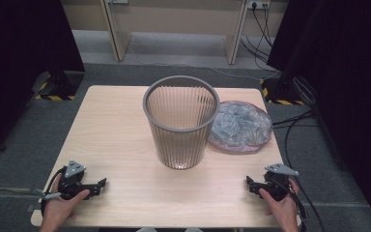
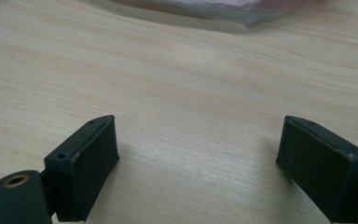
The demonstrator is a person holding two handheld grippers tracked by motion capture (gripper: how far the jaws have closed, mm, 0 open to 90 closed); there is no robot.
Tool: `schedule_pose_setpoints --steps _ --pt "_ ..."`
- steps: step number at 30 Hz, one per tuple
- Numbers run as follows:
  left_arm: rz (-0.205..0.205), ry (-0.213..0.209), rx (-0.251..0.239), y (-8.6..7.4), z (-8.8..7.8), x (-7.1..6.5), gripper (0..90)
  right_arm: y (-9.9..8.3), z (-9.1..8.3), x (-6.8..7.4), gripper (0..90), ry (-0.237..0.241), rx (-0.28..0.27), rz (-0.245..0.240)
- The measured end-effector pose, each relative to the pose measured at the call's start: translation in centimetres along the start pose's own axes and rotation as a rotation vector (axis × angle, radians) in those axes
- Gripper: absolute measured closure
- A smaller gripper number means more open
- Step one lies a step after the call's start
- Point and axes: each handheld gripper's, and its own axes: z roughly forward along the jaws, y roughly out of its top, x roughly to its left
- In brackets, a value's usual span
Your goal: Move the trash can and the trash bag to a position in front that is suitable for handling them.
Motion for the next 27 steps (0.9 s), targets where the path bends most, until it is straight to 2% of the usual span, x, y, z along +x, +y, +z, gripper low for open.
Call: schedule_pose_setpoints --steps 10,15,16,18,24,25,27 --pt "0.0 0.0 0.001 0.0 0.0 0.0 6.0 0.2 0.0 0.2 13.7 0.006 -0.01 0.008" --pt "-0.001 0.001 0.001 0.0 0.0 0.0 5.8 1.1 -0.2 0.2 13.7 0.005 -0.058 0.008" --pt "-0.001 0.001 0.002 0.0 0.0 0.0 5.6 1.7 -0.2 0.1 13.7 0.01 -0.086 0.01" --pt "-0.001 0.002 0.002 0.0 0.0 0.0 5.5 2.2 -0.2 0.1 13.7 0.015 -0.107 0.014" --pt "0.001 0.002 0.006 0.0 0.0 0.1 4.9 4.1 0.4 -0.2 14.1 0.021 -0.148 0.04" --pt "0.0 0.002 0.005 0.0 0.0 0.1 4.9 5.0 0.8 -0.3 14.1 0.007 -0.152 0.048" --pt "0.001 0.002 0.005 0.0 0.0 0.1 4.9 5.8 1.0 -0.3 14.3 -0.002 -0.158 0.043"
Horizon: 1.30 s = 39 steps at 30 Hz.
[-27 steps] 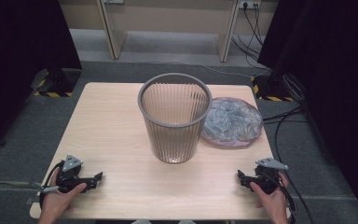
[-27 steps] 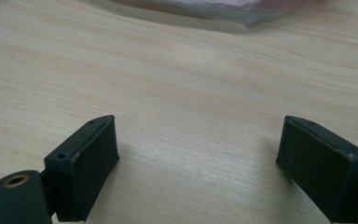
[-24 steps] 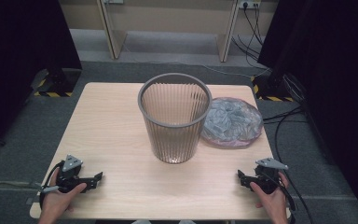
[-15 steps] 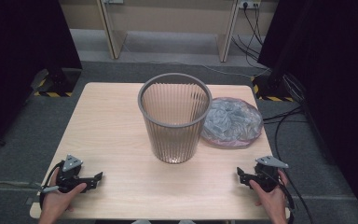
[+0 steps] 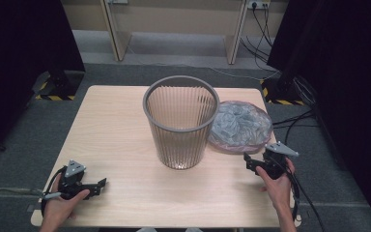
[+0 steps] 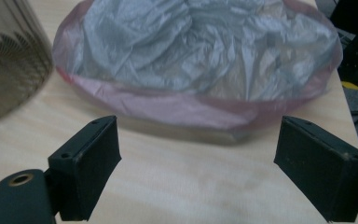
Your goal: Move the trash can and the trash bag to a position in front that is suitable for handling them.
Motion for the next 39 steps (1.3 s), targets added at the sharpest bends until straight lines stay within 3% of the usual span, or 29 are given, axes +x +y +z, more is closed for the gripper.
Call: schedule_pose_setpoints --steps 12,18,20,24,39 --pt "0.0 0.001 0.001 0.0 0.0 0.0 4.7 3.0 2.2 0.0 14.0 -0.034 -0.02 -0.019" --pt "-0.001 0.001 0.002 0.0 0.0 0.0 4.5 4.8 3.6 0.2 14.0 -0.023 -0.037 0.002" --pt "-0.002 0.001 0.002 0.0 0.0 0.0 4.3 5.5 4.3 0.4 14.2 -0.032 -0.034 -0.009" --pt "-0.005 0.004 0.005 0.0 0.1 0.0 3.0 6.8 6.3 0.7 15.0 -0.034 -0.017 0.021" --pt "-0.003 0.002 0.015 0.2 0.3 0.1 0.0 8.4 9.5 -0.1 15.8 -0.065 0.008 0.033"
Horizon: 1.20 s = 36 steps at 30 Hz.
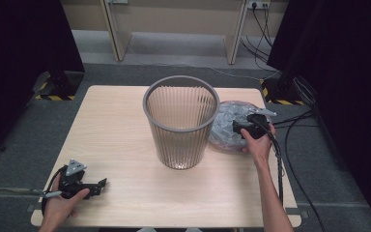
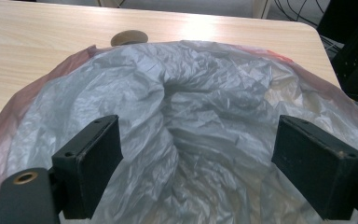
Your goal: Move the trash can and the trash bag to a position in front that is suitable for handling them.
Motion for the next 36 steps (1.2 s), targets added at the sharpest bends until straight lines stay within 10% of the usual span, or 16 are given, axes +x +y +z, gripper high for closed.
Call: schedule_pose_setpoints --steps 24,36 --pt "0.014 -0.016 -0.002 5.2 5.2 -0.7 0.0 0.3 5.5 0.0 15.9 -0.014 0.108 0.0" --pt "0.022 -0.021 -0.001 5.5 5.5 -0.8 0.0 -1.7 3.8 0.2 16.0 0.023 0.115 -0.033"
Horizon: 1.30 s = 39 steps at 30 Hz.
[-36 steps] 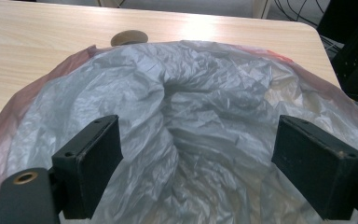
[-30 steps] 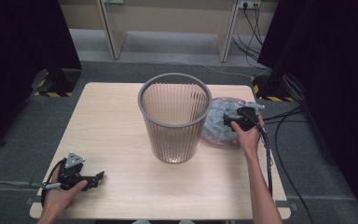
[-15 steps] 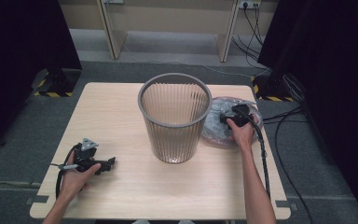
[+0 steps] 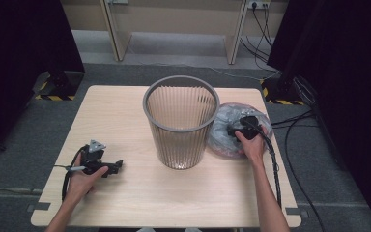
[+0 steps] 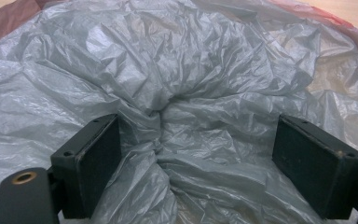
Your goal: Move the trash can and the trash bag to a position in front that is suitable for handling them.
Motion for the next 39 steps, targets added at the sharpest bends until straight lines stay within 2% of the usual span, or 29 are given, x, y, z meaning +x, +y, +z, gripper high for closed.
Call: schedule_pose_setpoints --steps 14,24,32,39 --pt "0.001 -0.001 0.0 0.0 0.0 0.0 0.0 -2.9 -3.2 1.1 16.1 0.011 -0.004 -0.037" --pt "0.001 -0.001 0.0 0.0 0.0 0.0 0.0 -4.3 -5.0 1.2 16.1 0.014 0.011 -0.066" --pt "0.001 -0.001 0.0 0.0 0.0 0.0 0.0 -4.7 -5.7 1.0 16.3 0.02 0.013 -0.086" --pt "0.001 -0.001 0.0 0.0 0.0 0.0 0.0 -4.6 -6.7 1.2 19.0 0.035 -0.013 -0.095"
